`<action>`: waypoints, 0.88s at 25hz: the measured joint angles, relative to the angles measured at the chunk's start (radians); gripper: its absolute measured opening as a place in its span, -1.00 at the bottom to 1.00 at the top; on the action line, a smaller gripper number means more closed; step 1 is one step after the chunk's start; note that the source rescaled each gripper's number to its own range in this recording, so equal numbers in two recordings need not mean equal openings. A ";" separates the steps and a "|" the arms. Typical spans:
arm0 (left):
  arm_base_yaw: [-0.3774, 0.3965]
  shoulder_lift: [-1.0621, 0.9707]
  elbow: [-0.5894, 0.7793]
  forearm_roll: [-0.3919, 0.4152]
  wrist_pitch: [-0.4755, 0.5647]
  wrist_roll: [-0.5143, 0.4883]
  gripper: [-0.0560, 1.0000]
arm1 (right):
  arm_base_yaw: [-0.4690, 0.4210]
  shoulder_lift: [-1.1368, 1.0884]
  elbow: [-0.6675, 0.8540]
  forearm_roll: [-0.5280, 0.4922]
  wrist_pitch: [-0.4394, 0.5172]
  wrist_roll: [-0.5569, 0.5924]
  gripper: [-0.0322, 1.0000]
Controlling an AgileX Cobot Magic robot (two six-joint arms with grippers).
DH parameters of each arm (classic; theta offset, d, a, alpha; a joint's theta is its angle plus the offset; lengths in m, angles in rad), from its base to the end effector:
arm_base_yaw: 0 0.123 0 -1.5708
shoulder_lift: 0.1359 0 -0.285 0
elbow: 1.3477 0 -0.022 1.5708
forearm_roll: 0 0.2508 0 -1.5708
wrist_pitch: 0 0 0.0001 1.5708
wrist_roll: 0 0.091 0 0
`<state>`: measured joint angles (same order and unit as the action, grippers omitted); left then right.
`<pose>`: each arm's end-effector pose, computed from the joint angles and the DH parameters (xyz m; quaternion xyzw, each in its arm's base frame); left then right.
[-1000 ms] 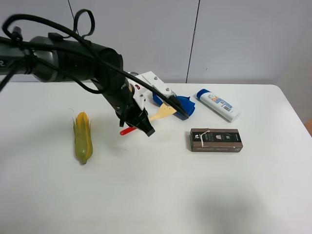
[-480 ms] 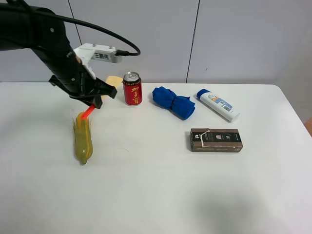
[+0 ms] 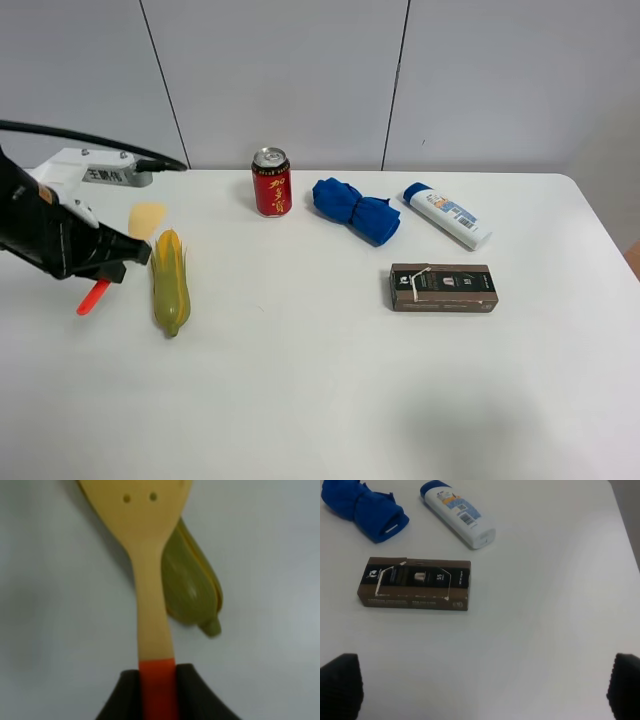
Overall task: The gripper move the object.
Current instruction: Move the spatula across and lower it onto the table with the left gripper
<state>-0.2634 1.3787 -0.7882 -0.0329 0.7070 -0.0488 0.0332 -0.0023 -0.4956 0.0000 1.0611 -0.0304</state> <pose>0.2373 -0.0660 0.2207 0.0950 0.9791 -0.0405 0.1751 -0.0047 -0.0002 0.2760 -0.0271 0.8535 0.0007 0.5205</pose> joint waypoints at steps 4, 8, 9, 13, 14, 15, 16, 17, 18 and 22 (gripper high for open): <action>-0.054 -0.074 0.095 0.000 -0.008 0.172 -0.89 | 0.000 0.000 0.000 0.000 0.000 0.000 1.00; -0.120 -0.117 0.177 0.000 -0.024 0.398 -0.89 | 0.000 0.000 0.000 0.000 0.000 0.000 1.00; -0.131 -0.121 0.192 0.000 -0.032 0.461 -0.89 | 0.000 0.000 0.000 0.000 0.000 0.000 1.00; -0.157 -0.125 0.248 0.004 -0.091 0.652 -0.89 | 0.000 0.000 0.000 0.000 0.000 0.000 1.00; -0.159 -0.125 0.259 0.005 -0.105 0.683 -0.89 | 0.000 0.000 0.000 0.000 0.000 0.000 1.00; -0.159 -0.125 0.269 0.006 -0.115 0.713 -0.89 | 0.000 0.000 0.000 0.000 0.000 0.000 1.00; -0.159 -0.125 0.279 0.009 -0.127 0.737 -0.89 | 0.000 0.000 0.000 0.000 0.000 0.000 1.00; -0.159 -0.125 0.292 0.017 -0.141 0.770 -0.89 | 0.000 0.000 0.000 0.000 0.000 0.000 1.00; -0.159 -0.125 0.306 0.026 -0.159 0.807 -0.89 | 0.000 0.000 0.000 0.000 0.000 0.000 1.00; -0.159 -0.126 0.353 0.072 -0.211 0.926 -0.89 | 0.000 0.000 0.000 0.000 0.000 0.000 1.00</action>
<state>-0.4229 1.2522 -0.4352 0.0396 0.4962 0.8775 0.0332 -0.0023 -0.4956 0.0000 1.0611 -0.0304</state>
